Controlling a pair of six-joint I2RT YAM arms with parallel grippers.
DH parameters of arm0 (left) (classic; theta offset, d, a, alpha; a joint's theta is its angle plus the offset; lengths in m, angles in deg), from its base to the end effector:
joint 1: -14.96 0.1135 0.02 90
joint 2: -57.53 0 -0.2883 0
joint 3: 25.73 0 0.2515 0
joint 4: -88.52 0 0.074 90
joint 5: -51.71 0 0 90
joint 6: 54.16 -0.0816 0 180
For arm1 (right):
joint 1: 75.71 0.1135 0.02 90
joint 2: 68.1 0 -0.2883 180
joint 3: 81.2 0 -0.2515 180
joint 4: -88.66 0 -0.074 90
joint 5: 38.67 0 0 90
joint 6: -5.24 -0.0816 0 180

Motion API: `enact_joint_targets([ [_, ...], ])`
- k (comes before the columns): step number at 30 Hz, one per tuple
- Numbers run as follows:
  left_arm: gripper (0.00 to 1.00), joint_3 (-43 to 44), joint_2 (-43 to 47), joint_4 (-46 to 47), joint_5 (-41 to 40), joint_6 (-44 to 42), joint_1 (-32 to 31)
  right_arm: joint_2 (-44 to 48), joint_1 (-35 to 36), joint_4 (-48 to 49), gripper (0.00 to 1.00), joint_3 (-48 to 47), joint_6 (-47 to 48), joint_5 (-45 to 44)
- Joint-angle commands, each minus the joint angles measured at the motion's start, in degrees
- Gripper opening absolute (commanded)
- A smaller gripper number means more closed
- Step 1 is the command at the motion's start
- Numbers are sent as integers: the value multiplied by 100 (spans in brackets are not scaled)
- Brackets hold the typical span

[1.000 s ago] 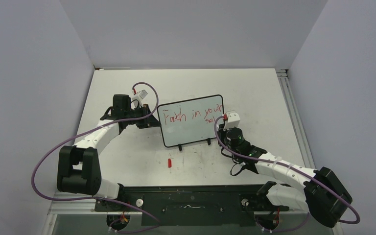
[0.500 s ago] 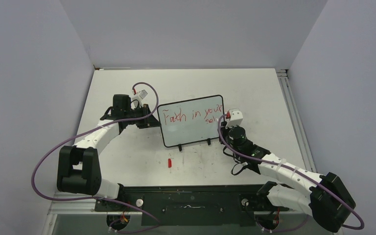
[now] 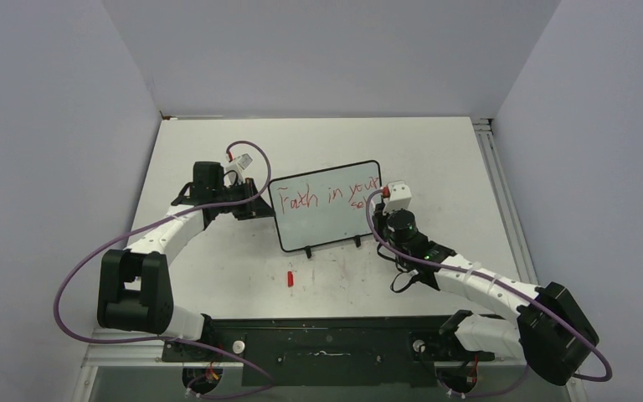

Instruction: Write a sentence on the whiteboard

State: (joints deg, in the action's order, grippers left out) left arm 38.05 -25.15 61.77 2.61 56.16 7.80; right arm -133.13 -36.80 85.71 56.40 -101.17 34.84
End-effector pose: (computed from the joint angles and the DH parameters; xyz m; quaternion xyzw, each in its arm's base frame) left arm 0.3069 -0.0924 0.2210 0.0316 0.8771 -0.3983 0.2667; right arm 0.2229 0.1502 0.2123 -0.0884 0.8362 0.1374 0.5236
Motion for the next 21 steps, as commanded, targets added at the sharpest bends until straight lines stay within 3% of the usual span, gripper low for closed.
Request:
enact_joint_targets([
  [1,9,232,76,111,-23,-116,4,-105,-79,426,5,-290,199,105],
  [21,9,240,92,101,-14,-123,4,23,-58,223,5,163,-161,268],
])
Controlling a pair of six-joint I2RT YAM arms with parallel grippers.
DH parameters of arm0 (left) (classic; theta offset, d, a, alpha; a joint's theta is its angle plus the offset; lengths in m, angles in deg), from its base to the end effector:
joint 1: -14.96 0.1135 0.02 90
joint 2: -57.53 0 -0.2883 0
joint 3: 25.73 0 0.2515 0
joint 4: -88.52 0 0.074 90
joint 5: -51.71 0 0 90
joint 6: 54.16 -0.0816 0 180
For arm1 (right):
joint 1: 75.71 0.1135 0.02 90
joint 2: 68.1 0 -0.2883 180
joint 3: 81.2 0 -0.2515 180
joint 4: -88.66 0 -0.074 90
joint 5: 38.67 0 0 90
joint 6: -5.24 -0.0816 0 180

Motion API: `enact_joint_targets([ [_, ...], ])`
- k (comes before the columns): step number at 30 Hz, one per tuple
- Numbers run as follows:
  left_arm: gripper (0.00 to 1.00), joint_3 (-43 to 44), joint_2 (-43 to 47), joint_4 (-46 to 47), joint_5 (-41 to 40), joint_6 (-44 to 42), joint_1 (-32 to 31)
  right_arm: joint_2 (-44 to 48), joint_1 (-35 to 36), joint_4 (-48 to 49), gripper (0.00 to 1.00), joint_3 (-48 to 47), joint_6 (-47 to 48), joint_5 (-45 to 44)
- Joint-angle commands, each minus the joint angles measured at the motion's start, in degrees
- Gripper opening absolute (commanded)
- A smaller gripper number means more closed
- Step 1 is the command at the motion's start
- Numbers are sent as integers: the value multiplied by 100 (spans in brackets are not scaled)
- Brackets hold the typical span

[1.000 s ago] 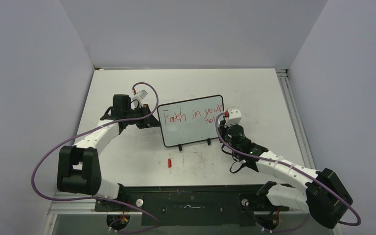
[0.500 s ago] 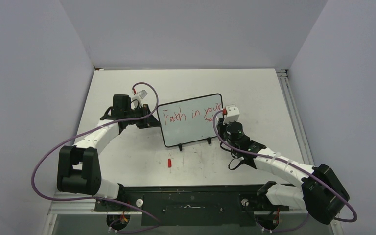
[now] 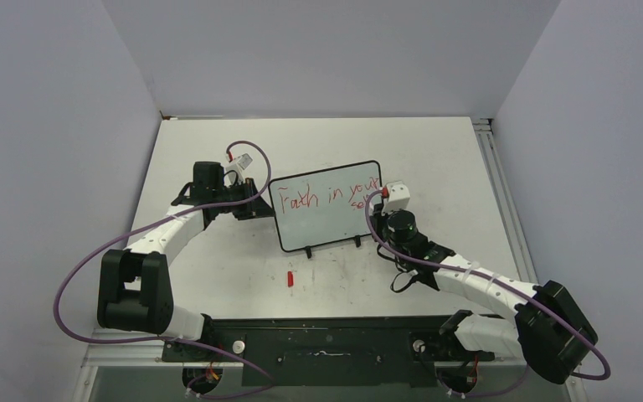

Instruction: Write a sentence on the whiteboard

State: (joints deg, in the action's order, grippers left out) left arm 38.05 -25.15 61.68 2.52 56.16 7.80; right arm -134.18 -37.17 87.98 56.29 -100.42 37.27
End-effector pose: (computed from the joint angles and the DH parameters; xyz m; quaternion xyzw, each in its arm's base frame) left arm 0.3068 -0.0923 0.2208 0.0310 0.8775 -0.3976 0.2663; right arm 0.2261 0.1548 0.2136 -0.1002 0.8302 0.1539 0.5264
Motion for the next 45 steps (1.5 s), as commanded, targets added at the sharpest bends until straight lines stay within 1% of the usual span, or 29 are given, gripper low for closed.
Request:
enact_joint_targets([
  [1,9,241,93,109,-4,-120,4,161,-15,-30,5,212,-272,31],
  [8,9,232,104,111,2,-116,4,318,78,-209,5,429,-591,50],
  [14,9,231,115,124,6,-107,4,323,349,-252,5,524,-768,-19],
  [19,9,223,122,121,1,-107,4,508,504,-359,5,437,-766,-141],
  [26,9,220,125,117,-4,-107,4,875,511,-459,5,165,-619,-306],
  [30,9,223,123,117,-11,-107,4,706,383,-479,5,0,-418,-337],
  [37,9,222,114,125,-17,-107,6,395,233,-210,5,-60,-269,-228],
  [45,9,223,103,118,-13,-115,4,297,132,-100,5,-39,-198,-171],
])
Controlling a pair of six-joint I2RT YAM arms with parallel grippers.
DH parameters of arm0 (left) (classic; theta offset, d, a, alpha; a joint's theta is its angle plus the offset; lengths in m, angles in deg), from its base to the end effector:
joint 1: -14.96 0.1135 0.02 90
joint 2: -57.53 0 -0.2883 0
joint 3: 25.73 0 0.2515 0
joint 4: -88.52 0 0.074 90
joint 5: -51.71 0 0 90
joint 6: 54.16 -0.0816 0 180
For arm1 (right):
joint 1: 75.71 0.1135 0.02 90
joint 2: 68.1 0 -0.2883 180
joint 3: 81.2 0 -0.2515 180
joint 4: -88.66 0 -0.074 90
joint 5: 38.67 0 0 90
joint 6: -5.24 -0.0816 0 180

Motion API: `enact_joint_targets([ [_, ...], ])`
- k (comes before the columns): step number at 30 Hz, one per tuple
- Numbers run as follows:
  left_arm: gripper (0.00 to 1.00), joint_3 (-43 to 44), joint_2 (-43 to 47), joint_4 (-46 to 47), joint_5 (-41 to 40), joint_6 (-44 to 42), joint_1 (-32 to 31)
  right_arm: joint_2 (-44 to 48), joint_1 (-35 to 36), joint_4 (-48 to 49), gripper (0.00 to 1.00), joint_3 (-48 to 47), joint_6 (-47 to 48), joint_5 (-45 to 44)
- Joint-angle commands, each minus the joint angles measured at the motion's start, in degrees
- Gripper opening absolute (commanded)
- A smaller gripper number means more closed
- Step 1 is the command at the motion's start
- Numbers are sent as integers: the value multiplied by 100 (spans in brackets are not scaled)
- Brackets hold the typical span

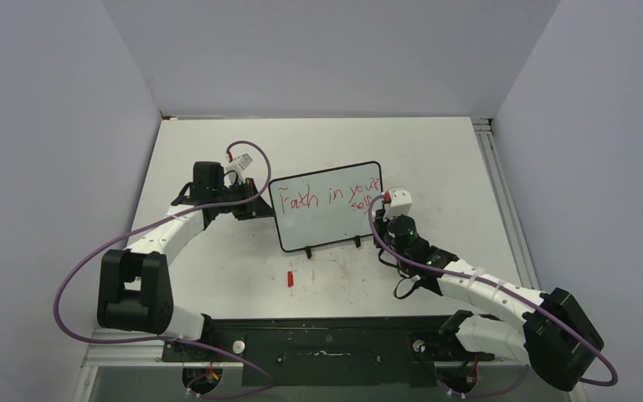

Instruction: Write a sentence on the whiteboard

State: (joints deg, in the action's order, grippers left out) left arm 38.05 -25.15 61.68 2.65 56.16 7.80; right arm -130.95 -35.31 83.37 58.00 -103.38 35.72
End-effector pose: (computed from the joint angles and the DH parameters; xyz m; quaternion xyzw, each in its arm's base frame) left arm 0.3067 -0.0924 0.2208 0.0314 0.8772 -0.3985 0.2659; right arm 0.2100 0.1499 0.2055 -0.0905 0.8444 0.1528 0.5055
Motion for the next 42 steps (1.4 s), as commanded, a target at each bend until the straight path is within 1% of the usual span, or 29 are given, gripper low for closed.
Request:
enact_joint_targets([
  [1,9,223,102,124,-26,-116,4,-29,-65,369,5,-218,106,-11],
  [31,9,226,123,112,-17,-116,4,-279,-139,522,5,-261,161,124],
  [42,9,232,133,101,-26,-116,4,-157,-164,325,5,-246,8,-363],
])
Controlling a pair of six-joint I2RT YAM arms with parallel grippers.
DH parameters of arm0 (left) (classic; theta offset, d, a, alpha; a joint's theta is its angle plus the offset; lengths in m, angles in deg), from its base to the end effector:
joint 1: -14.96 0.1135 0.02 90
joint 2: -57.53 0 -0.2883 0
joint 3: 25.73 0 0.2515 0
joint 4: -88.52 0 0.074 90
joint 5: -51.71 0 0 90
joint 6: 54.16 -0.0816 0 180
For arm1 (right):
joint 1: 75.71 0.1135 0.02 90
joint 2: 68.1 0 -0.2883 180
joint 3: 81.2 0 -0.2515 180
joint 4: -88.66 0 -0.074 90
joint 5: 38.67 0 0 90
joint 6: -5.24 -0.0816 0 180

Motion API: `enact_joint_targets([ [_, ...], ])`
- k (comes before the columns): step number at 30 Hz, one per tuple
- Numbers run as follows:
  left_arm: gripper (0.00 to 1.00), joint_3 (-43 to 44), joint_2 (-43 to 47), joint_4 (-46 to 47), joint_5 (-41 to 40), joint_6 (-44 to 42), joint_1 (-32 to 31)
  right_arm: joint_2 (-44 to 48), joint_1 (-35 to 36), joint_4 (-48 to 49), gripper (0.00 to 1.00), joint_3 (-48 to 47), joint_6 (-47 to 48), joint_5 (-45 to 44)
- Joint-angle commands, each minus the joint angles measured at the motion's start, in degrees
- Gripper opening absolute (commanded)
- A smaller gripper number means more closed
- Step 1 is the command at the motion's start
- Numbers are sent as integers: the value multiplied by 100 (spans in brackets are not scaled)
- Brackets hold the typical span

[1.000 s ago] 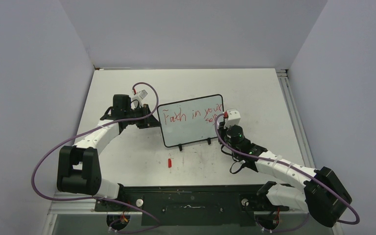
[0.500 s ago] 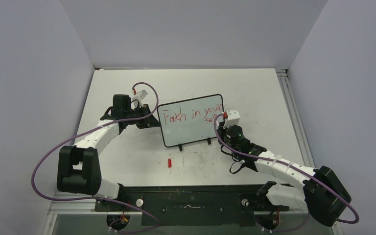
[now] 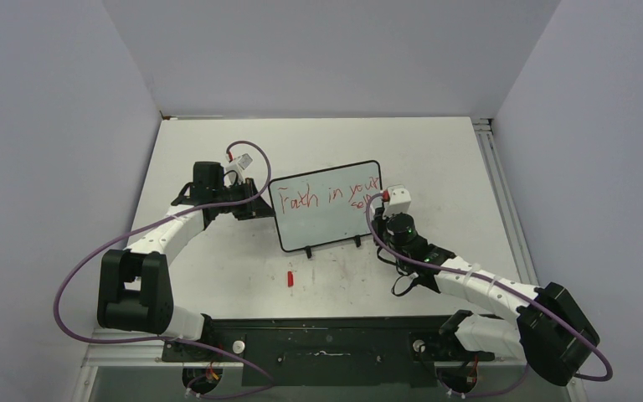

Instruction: Write a sentence on the whiteboard

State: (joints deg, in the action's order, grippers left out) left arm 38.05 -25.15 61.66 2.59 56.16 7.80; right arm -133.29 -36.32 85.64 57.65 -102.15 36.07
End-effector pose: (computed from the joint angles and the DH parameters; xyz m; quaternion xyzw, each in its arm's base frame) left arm 0.3068 -0.0924 0.2208 0.0312 0.8774 -0.3981 0.2659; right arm 0.2182 0.1514 0.2033 -0.0933 0.8431 0.1464 0.5090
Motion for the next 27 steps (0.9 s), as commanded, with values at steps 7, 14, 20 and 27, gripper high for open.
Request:
enact_joint_targets([
  [7,9,232,121,93,-46,-116,4,384,-84,-9,5,-190,-138,-499],
  [14,9,231,144,97,-61,-116,4,1215,-86,-216,5,-159,59,-265],
  [20,9,218,165,97,-59,-107,4,1669,-57,-449,5,-107,131,228],
  [27,9,214,208,77,-125,-124,4,1421,462,-393,5,149,-67,397],
])
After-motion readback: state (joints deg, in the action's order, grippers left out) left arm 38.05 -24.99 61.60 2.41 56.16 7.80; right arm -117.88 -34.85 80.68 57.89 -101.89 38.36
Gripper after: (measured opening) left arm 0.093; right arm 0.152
